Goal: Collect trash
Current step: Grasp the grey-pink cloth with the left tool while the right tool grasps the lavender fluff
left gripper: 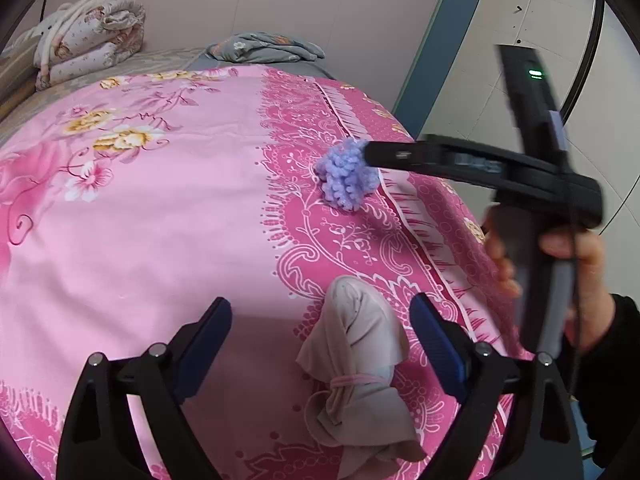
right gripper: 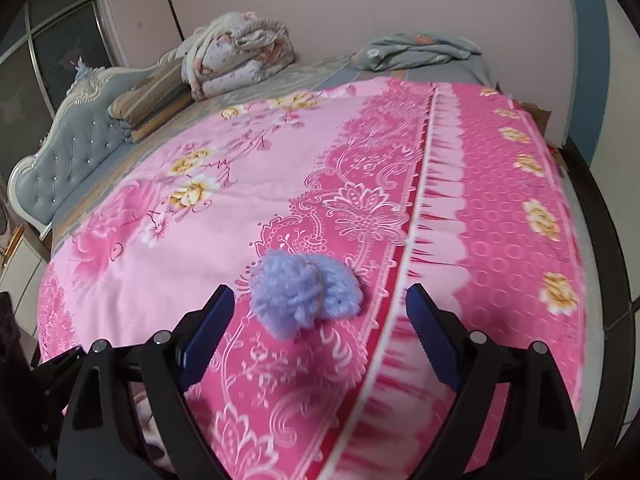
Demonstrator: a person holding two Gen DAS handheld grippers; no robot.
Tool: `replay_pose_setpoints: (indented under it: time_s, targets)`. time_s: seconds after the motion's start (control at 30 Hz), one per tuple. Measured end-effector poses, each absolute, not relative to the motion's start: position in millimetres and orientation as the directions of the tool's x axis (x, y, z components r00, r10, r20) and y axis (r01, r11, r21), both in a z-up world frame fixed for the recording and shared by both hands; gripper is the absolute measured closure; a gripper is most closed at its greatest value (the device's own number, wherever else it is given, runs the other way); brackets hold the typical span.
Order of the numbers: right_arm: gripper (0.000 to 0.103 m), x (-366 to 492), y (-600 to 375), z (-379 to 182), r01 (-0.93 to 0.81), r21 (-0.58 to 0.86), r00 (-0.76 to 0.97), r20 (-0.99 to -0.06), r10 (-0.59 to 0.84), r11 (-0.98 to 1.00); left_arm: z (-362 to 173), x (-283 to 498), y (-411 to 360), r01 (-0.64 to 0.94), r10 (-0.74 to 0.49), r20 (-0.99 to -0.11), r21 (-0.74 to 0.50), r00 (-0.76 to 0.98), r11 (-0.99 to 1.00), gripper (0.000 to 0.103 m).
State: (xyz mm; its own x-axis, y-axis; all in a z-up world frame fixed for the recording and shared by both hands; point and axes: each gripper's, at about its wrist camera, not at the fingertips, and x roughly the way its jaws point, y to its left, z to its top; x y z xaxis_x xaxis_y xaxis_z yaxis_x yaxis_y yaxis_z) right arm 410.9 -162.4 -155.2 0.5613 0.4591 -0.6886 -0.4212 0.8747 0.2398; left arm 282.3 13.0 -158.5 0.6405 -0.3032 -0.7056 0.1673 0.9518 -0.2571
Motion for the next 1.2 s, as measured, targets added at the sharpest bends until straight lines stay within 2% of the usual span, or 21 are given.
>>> replay_pose_setpoints:
  time_s: [0.1,0.2,0.27,0.4,0.5,0.67,1.2]
  targets:
    - [0.02,423.3,-150.2,-167.1,-0.428,0.226,0.549,-0.704,0.451,0.875,-166.4,287.6,12.6,0.168,-0.314,-0.722,-0.27,0.617,0.948,0.028]
    - [0.029,429.8,-140.7,-175.6,-0.438,0.2,0.543,-0.718,0.436,0.876,-170.5,289.7,12.6,0.169,-0.325,-0.728,-0.281,0.603,0.945,0.035]
    - [0.04,433.3,-136.6,-180.8,-0.447,0.203,0.524,-0.729,0.439,0.871,-170.0,289.5,9.6,0.191,-0.338,-0.728,-0.28,0.597,0.941,0.045]
    - [0.044,434.9,-131.4,-185.0,-0.454,0.192,0.517,-0.739,0.433,0.87,-170.0,287.6,3.1,0.228,-0.355,-0.726,-0.273,0.588,0.935,0.066]
    - [0.049,433.7,-134.3,-184.1,-0.45,0.206,0.514,-0.736,0.441,0.869,-168.5,284.3,0.4,0.244,-0.364,-0.719,-0.271,0.592,0.931,0.073]
    - [0.054,426.6,-143.8,-175.3,-0.43,0.222,0.524,-0.728,0.442,0.875,-166.3,280.7,-1.5,0.251,-0.363,-0.713,-0.263,0.6,0.932,0.077]
    - [0.055,346.3,-203.9,-93.2,-0.388,0.242,0.623,-0.642,0.446,0.89,-124.1,249.5,-5.5,0.251,-0.319,-0.671,-0.2,0.669,0.947,0.078]
